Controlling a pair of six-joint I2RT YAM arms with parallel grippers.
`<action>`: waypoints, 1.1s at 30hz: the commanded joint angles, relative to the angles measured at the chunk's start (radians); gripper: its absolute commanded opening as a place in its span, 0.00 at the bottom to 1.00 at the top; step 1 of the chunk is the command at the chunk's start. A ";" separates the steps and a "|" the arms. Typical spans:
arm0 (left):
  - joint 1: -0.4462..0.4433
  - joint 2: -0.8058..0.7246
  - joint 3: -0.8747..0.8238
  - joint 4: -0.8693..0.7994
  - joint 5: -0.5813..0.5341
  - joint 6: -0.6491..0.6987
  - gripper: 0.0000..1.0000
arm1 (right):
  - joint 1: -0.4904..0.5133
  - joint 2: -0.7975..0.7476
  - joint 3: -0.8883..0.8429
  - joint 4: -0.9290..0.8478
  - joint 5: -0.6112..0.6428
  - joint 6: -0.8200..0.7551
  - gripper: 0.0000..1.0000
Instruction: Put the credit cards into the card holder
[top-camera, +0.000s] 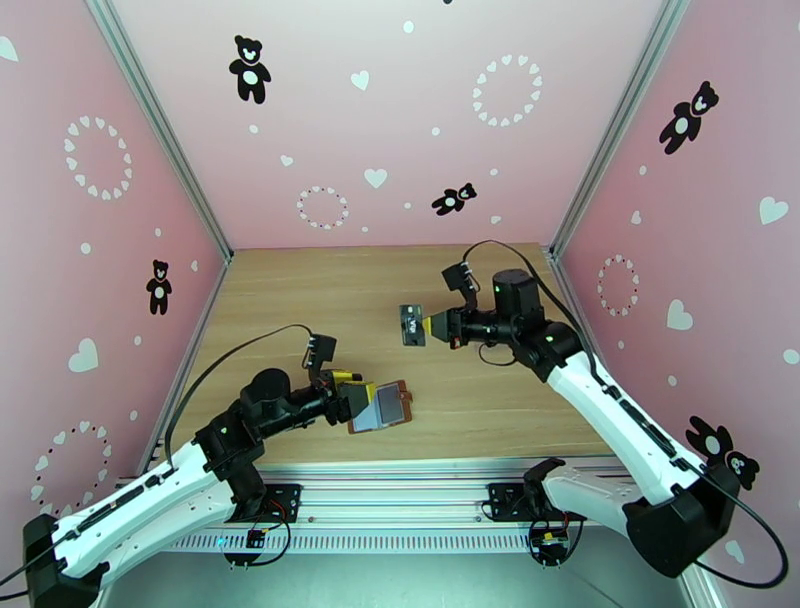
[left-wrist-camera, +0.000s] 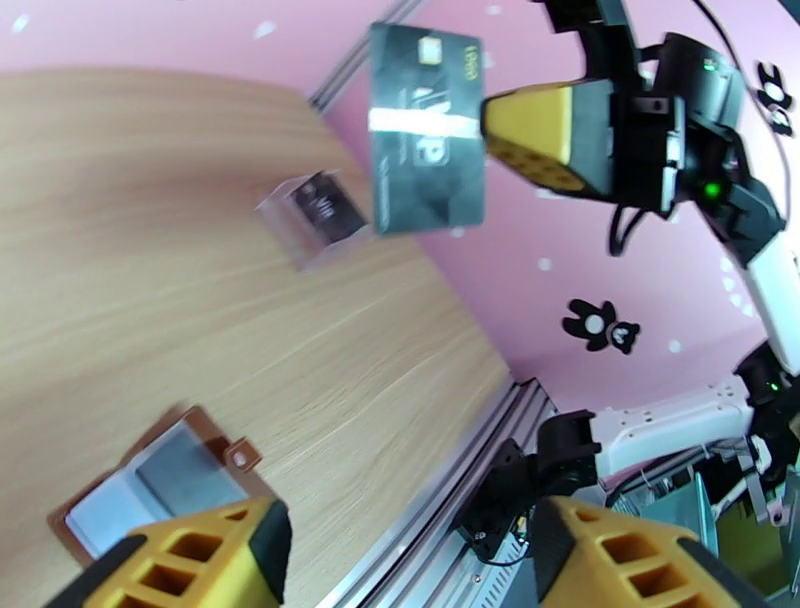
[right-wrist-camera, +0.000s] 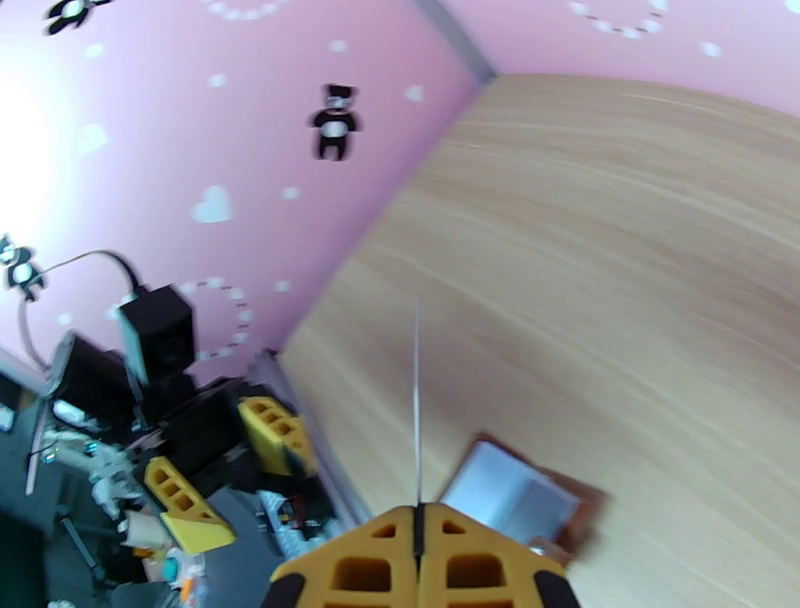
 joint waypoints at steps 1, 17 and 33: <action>0.003 -0.030 0.015 0.063 0.066 0.047 0.70 | 0.036 -0.050 -0.054 0.115 -0.110 0.084 0.00; 0.003 0.063 0.082 0.145 0.153 -0.039 0.51 | 0.177 -0.119 -0.146 0.209 -0.152 0.147 0.00; -0.002 0.053 0.083 0.141 0.169 -0.103 0.00 | 0.226 -0.134 -0.154 0.202 -0.153 0.130 0.15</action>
